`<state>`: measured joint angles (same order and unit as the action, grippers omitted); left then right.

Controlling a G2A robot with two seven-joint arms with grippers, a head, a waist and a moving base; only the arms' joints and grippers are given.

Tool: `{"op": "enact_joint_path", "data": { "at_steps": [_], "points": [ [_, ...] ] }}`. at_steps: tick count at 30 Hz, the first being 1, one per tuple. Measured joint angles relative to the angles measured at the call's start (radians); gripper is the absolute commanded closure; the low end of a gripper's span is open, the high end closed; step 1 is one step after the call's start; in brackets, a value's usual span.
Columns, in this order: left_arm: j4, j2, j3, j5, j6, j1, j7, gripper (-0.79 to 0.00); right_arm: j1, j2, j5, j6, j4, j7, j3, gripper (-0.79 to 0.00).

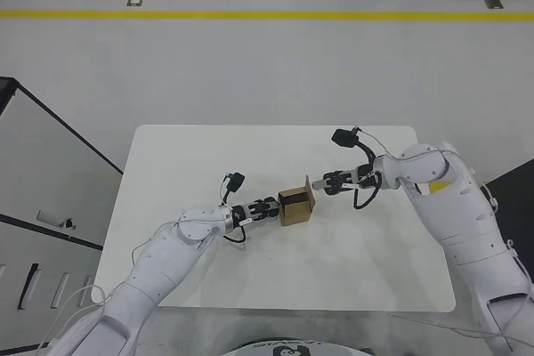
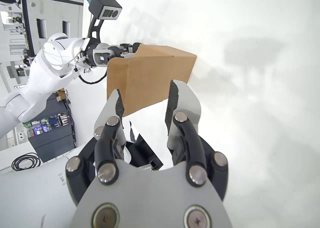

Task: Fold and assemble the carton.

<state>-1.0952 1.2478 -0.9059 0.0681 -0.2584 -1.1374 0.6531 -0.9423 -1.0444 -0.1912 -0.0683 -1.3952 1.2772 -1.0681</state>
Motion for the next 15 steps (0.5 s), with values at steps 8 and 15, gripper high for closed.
{"op": "enact_joint_path", "data": {
  "at_steps": [8, 15],
  "points": [
    [0.0, 0.0, 0.0, 0.0, 0.0, 0.0, 0.0, 0.0, 0.059, -0.017, -0.02, 0.013, 0.012, 0.008, 0.074, -0.231],
    [0.0, 0.0, 0.0, 0.0, 0.0, 0.0, 0.0, 0.0, 0.088, -0.026, -0.041, 0.038, -0.002, 0.02, 0.118, -0.231]
  ]
}}
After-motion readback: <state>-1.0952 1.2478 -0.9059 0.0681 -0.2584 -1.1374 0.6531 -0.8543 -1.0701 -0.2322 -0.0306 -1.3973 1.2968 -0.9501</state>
